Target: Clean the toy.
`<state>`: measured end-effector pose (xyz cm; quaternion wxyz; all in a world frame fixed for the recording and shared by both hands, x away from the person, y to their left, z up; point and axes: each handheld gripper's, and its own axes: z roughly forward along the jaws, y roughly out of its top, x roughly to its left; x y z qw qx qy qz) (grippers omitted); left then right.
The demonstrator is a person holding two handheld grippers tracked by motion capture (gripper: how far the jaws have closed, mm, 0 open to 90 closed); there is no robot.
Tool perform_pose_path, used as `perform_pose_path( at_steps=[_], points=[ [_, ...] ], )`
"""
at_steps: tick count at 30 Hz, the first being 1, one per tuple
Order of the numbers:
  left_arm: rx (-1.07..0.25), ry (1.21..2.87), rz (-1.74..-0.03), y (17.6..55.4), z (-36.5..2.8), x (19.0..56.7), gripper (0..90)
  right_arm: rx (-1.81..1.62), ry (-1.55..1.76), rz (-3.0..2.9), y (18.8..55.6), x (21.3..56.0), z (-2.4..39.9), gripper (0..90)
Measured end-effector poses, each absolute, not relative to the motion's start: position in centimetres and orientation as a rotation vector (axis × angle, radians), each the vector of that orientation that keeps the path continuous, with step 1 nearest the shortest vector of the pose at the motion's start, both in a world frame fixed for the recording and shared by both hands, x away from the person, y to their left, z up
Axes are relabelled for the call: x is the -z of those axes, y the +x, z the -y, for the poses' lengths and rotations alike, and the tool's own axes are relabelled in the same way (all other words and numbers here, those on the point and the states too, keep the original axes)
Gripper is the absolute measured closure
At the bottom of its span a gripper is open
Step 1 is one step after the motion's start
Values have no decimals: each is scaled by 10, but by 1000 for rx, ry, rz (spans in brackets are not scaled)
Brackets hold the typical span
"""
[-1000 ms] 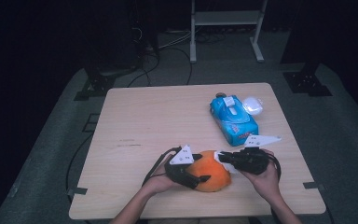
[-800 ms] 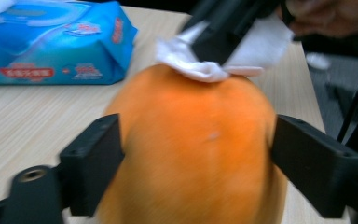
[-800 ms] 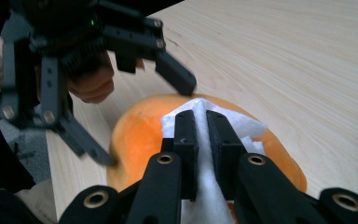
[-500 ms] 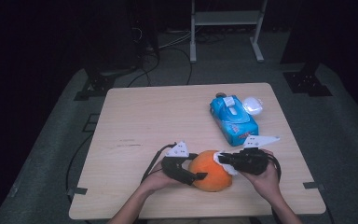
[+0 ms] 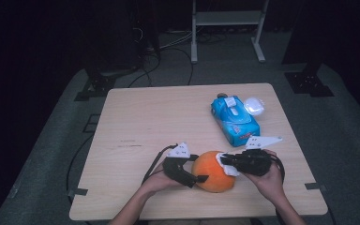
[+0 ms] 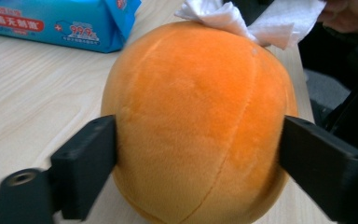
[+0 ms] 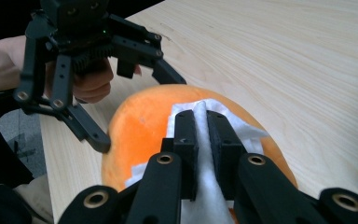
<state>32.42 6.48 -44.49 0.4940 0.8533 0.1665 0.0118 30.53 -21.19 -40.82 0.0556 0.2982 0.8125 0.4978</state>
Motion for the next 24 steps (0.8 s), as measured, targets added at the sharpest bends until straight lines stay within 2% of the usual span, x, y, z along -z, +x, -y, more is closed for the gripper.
perform_pose_path(
  at_steps=[2, 5, 10, 13, 17, 20, 24],
  points=[
    [-50, 2078, -397, 321, -64, 442, 181, -1515, 880, -2465, 303, 406, 205, 823],
    [-54, 2073, -381, 321, -65, 443, 176, -1505, 838, -2476, 300, 404, 200, 823],
    [46, 2062, -443, 329, -63, 453, 35, -1522, 860, -2495, 303, 410, 206, 824],
    [91, 2066, -476, 331, -61, 459, 29, -1522, 862, -2502, 303, 410, 205, 823],
    [43, 2063, -452, 327, -65, 447, 203, -1519, 853, -2489, 303, 407, 202, 823],
    [-95, 2060, -413, 321, -67, 426, 243, -1547, 840, -2426, 299, 400, 203, 824],
    [-188, 2080, -405, 315, -66, 413, 259, -1634, 894, -2380, 303, 401, 209, 823]
  ],
)
